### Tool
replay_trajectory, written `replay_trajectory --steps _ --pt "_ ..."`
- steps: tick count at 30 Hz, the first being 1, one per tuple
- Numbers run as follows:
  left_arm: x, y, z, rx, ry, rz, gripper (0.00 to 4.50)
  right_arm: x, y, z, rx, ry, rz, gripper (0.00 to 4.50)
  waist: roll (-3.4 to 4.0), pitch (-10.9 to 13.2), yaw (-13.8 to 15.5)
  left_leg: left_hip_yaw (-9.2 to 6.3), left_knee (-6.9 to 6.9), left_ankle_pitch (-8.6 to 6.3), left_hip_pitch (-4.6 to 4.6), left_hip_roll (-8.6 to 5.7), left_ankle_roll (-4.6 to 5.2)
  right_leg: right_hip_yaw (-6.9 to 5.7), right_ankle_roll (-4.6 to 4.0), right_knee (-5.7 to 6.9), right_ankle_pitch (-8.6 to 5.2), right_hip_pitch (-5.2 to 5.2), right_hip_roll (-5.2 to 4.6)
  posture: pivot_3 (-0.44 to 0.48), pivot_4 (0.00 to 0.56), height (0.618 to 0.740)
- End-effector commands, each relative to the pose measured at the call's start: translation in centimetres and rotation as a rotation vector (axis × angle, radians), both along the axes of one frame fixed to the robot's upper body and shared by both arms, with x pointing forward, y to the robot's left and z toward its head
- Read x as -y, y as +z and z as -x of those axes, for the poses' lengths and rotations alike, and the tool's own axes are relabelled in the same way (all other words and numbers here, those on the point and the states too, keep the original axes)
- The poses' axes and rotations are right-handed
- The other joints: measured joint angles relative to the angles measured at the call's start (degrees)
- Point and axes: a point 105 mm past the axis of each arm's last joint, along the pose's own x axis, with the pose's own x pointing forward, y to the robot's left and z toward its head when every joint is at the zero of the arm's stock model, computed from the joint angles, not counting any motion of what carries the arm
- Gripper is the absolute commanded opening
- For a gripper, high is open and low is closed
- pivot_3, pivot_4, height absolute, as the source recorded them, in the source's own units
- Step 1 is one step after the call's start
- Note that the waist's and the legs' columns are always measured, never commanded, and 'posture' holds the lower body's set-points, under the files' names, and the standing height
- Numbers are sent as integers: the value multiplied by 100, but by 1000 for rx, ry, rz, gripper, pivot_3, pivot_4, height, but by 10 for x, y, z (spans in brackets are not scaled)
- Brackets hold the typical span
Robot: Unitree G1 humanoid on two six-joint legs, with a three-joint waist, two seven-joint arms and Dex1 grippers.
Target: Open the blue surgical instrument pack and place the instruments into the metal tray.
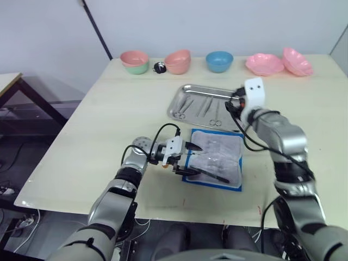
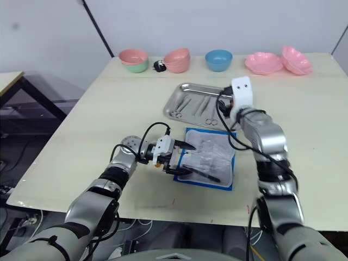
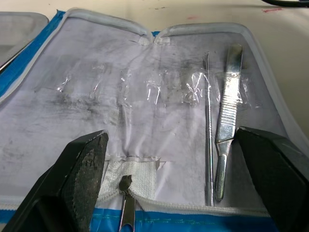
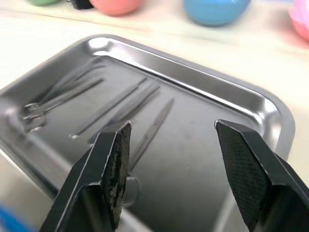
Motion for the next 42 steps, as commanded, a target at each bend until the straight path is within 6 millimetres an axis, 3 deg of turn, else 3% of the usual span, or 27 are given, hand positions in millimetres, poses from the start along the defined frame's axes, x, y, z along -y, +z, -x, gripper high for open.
replay_trajectory --steps 1,8,16,20,21,30,37,42 --pt "-8 -69 42 -265 -11 -165 4500 -5 19 21 121 131 26 2902 -1 1 -14 3 0 0 2 0 0 2 4 0 -2 0 -1 0 150 740" --pt "-9 -70 44 -269 -18 -166 4500 11 18 71 198 386 21 2902 -18 6 10 4 -1 0 1 1 0 2 10 -4 -5 2 -4 0 150 740" --pt "-10 -70 44 -271 -25 -170 4500 45 5 135 62 670 62 2902 -24 6 88 7 -8 -1 -4 4 -1 -7 19 -35 -5 10 -10 0 150 740" --pt "-12 -71 45 -272 -31 -176 4500 71 9 159 -13 746 101 4210 -26 6 107 14 -13 -3 -4 13 -3 -10 20 -46 -5 10 -8 0 150 740" --pt "-12 -71 46 -273 -33 -178 4500 77 10 162 -23 746 112 4428 -28 7 114 17 -14 -3 -6 13 -4 -11 21 -49 -5 10 -9 0 150 740" --pt "-15 -71 49 -280 -58 -189 4500 113 20 180 -87 743 175 4428 -32 5 131 49 -33 -4 -9 17 -5 -17 21 -72 -5 10 -8 0 150 740" --pt "-20 -69 49 -284 -73 -203 4500 117 24 181 -76 747 203 4428 -32 5 131 54 -49 -4 -6 19 -6 -17 21 -83 -5 10 -8 0 150 740" --pt "-22 -69 49 -284 -82 -213 4500 104 16 174 -52 737 212 4428 -33 5 127 56 -56 -4 -4 20 -6 -16 21 -85 -5 9 -8 0 150 740"
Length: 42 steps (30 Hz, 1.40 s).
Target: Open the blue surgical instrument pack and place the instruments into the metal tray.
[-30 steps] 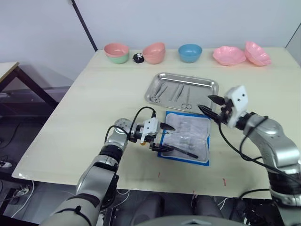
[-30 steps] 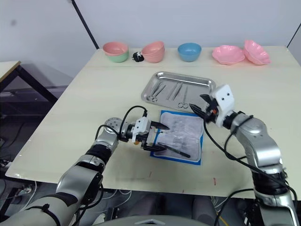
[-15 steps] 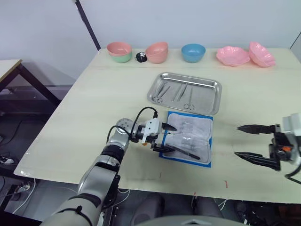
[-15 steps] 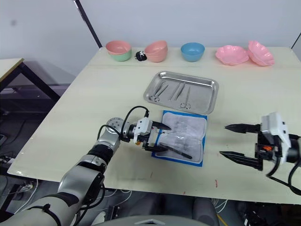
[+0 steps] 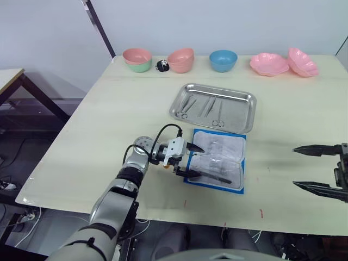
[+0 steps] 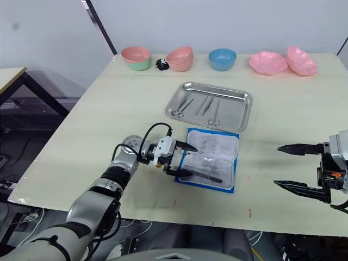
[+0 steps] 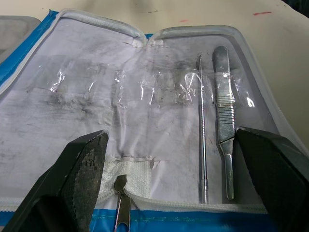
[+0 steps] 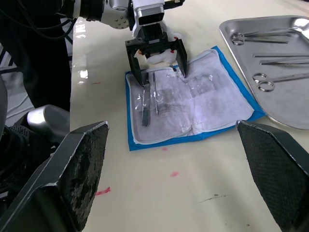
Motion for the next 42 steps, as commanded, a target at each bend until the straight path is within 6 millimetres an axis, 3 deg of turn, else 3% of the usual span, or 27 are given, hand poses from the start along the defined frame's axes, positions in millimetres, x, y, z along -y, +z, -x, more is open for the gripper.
replay_trajectory --steps 1,13,27,42 --pt "-23 -69 44 -280 -31 -212 4500 -15 -2 -5 53 14 15 4428 -1 0 -4 0 0 0 0 1 0 0 0 0 0 0 0 0 150 740" --pt "-20 -61 44 -272 -63 -171 4500 -61 -32 -25 84 4 20 4428 -10 4 -6 -2 -5 1 1 2 0 1 0 -2 0 -3 2 0 150 740" --pt "-20 -61 49 -275 -111 -194 4500 -99 -73 -42 55 -39 76 4428 -16 5 -13 -4 -16 1 2 1 1 6 -1 -5 0 -7 4 0 150 740" --pt "-22 -62 54 -279 -150 -215 4500 -112 -106 -63 91 -51 193 4428 -26 2 -28 -9 -36 2 8 -1 1 11 -3 -5 -1 -8 6 0 150 740"
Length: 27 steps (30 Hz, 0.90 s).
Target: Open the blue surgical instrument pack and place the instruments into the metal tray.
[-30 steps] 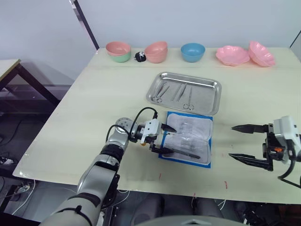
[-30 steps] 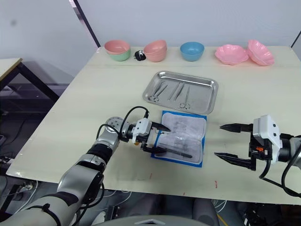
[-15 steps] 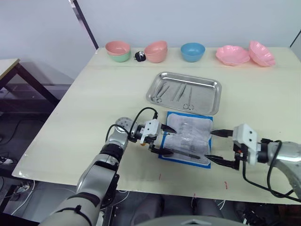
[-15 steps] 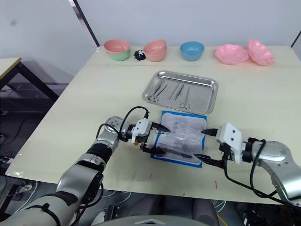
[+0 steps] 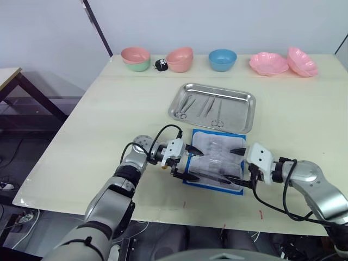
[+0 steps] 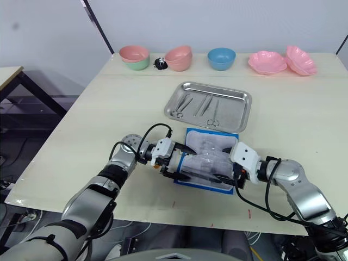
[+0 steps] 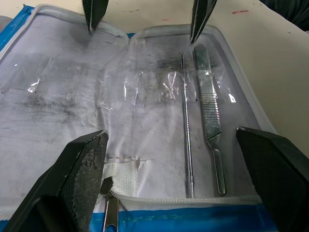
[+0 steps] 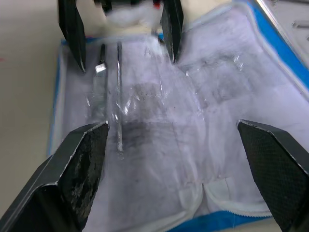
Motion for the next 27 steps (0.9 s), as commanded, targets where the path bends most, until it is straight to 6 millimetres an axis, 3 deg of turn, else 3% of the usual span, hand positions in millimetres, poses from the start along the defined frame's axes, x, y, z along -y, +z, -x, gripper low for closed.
replay_trajectory --steps 1,18,24,26,27 --pt "-19 -63 47 -257 -77 -198 4500 -3 1 -2 42 18 14 4428 0 0 -11 1 -1 0 0 0 0 1 0 0 0 0 0 0 150 740" --pt "-21 -65 49 -258 -84 -206 4500 -12 -12 3 -4 71 38 4428 -6 -4 -89 -7 -3 1 4 0 0 2 0 1 0 0 1 0 150 740" --pt "-21 -65 50 -259 -86 -203 4500 -9 -16 1 -14 57 51 1932 -7 -4 -93 -27 -2 1 4 0 0 3 0 1 0 1 2 0 150 740" --pt "-21 -66 51 -259 -88 -204 4500 -8 -16 2 -14 58 55 664 -8 -5 -93 -27 -2 1 4 0 0 4 0 1 0 1 2 0 150 740" --pt "-21 -66 51 -259 -89 -204 4500 -8 -16 2 -13 59 56 298 -8 -5 -93 -28 -2 1 4 0 0 4 0 1 0 1 2 0 150 740"
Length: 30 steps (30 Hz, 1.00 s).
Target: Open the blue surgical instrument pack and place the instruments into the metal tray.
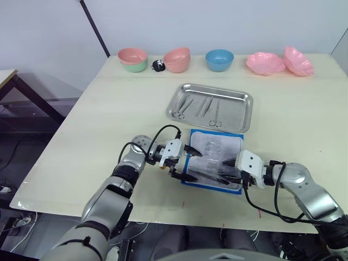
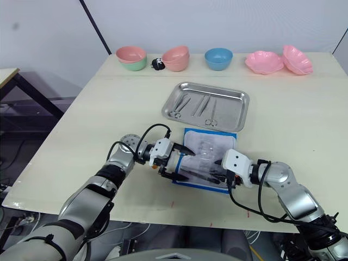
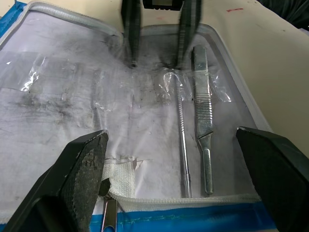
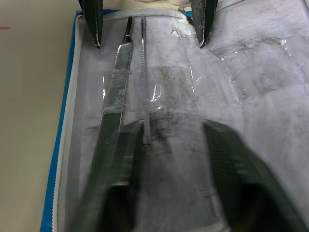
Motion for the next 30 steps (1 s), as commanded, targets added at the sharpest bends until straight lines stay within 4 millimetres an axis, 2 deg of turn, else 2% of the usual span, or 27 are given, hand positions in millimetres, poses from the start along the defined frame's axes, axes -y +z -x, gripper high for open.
replay_trajectory --steps 1,20,30 --pt "-16 -65 51 -256 -89 -194 4500 4 -3 -1 -4 -9 28 16 -1 0 -1 -1 0 0 0 0 0 0 0 0 0 0 0 0 150 740" --pt "-14 -66 49 -254 -88 -200 4500 -3 23 5 30 68 22 16 -2 -1 2 -2 0 0 -1 -1 0 0 0 0 0 1 0 0 150 740" --pt "-14 -66 49 -253 -89 -201 4500 1 40 7 43 99 107 16 -3 -1 25 -3 0 0 -3 -4 0 -1 -1 -1 0 0 -3 0 150 740"
